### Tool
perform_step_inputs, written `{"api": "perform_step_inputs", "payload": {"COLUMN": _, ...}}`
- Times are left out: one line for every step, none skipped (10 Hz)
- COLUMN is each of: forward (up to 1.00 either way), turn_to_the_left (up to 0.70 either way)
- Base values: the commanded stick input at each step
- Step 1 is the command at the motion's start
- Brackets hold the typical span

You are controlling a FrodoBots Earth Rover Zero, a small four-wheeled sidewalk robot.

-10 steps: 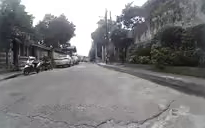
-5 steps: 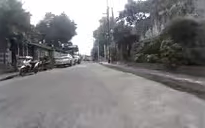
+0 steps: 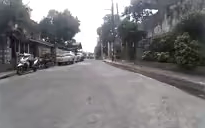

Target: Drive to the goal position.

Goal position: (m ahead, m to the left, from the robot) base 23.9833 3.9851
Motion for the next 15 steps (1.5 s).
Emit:
{"api": "perform_step_inputs", "payload": {"forward": 1.0, "turn_to_the_left": 0.03}}
{"api": "perform_step_inputs", "payload": {"forward": 1.0, "turn_to_the_left": 0.03}}
{"api": "perform_step_inputs", "payload": {"forward": 1.0, "turn_to_the_left": 0.03}}
{"api": "perform_step_inputs", "payload": {"forward": 1.0, "turn_to_the_left": 0.03}}
{"api": "perform_step_inputs", "payload": {"forward": 1.0, "turn_to_the_left": 0.03}}
{"api": "perform_step_inputs", "payload": {"forward": 1.0, "turn_to_the_left": 0.03}}
{"api": "perform_step_inputs", "payload": {"forward": 1.0, "turn_to_the_left": 0.03}}
{"api": "perform_step_inputs", "payload": {"forward": 1.0, "turn_to_the_left": 0.03}}
{"api": "perform_step_inputs", "payload": {"forward": 1.0, "turn_to_the_left": 0.03}}
{"api": "perform_step_inputs", "payload": {"forward": 1.0, "turn_to_the_left": 0.03}}
{"api": "perform_step_inputs", "payload": {"forward": 1.0, "turn_to_the_left": 0.03}}
{"api": "perform_step_inputs", "payload": {"forward": 1.0, "turn_to_the_left": 0.03}}
{"api": "perform_step_inputs", "payload": {"forward": 1.0, "turn_to_the_left": 0.03}}
{"api": "perform_step_inputs", "payload": {"forward": 1.0, "turn_to_the_left": 0.03}}
{"api": "perform_step_inputs", "payload": {"forward": 1.0, "turn_to_the_left": 0.03}}
